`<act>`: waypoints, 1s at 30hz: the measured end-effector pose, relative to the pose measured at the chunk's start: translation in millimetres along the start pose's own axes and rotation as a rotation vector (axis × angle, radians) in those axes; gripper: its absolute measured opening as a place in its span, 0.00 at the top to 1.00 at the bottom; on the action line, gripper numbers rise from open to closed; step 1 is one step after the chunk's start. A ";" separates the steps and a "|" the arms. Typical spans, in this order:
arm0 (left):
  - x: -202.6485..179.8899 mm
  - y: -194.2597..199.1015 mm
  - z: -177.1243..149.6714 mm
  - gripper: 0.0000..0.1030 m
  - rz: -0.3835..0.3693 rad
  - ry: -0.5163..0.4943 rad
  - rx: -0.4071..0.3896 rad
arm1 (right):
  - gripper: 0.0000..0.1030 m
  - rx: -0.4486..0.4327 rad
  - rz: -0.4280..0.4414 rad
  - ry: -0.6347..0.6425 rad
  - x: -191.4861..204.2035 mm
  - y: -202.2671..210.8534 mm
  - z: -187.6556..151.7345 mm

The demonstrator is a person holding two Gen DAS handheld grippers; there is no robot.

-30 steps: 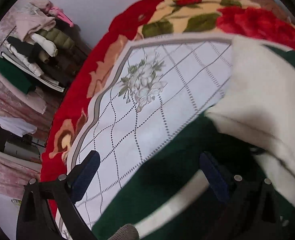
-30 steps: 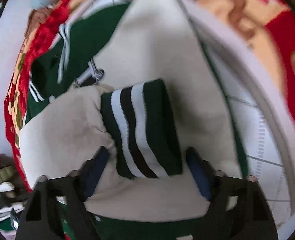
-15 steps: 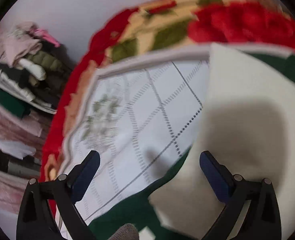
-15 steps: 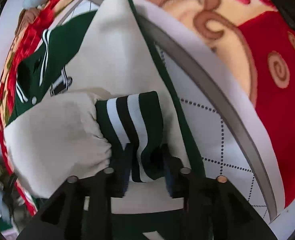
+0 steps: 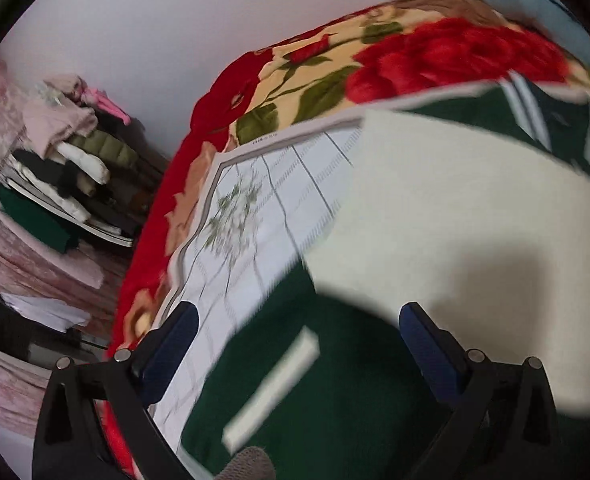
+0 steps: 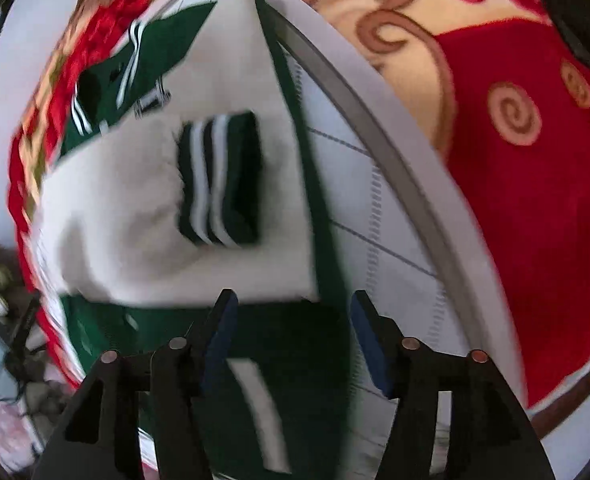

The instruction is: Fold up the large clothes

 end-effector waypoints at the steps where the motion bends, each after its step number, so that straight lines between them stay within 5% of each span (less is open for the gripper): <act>1: -4.0 13.3 -13.5 0.00 0.007 -0.019 -0.003 | 0.21 0.013 -0.016 0.031 1.0 1.9 -4.3; 9: -66.5 142.9 -172.5 0.00 0.152 -0.326 0.010 | 0.18 0.133 -0.072 0.315 -37.0 4.7 -20.4; 14: -109.5 206.6 -256.8 0.00 0.114 -0.434 0.085 | 0.18 0.169 -0.063 0.387 -72.4 4.6 -27.0; 18: -149.0 210.2 -301.7 0.00 0.124 -0.517 0.113 | 0.18 0.213 -0.056 0.381 -99.0 -9.6 -29.1; 23: -171.5 166.8 -309.1 0.00 0.236 -0.541 0.136 | 0.18 0.221 -0.037 0.386 -118.3 -25.6 -25.2; 30: -144.2 125.5 -263.0 0.00 0.303 -0.389 0.165 | 0.18 0.147 0.080 0.387 -117.6 -36.3 -1.3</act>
Point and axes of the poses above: each gripper's, at about its wrist camera, not at the fingertips, and y roughly against the way its jaws point, x to its left, z to its top, the point moved 1 cm from there along -y, roughly the way its jaws point, and after that the axes turned 14 degrees about y, right-handed, at the moved point
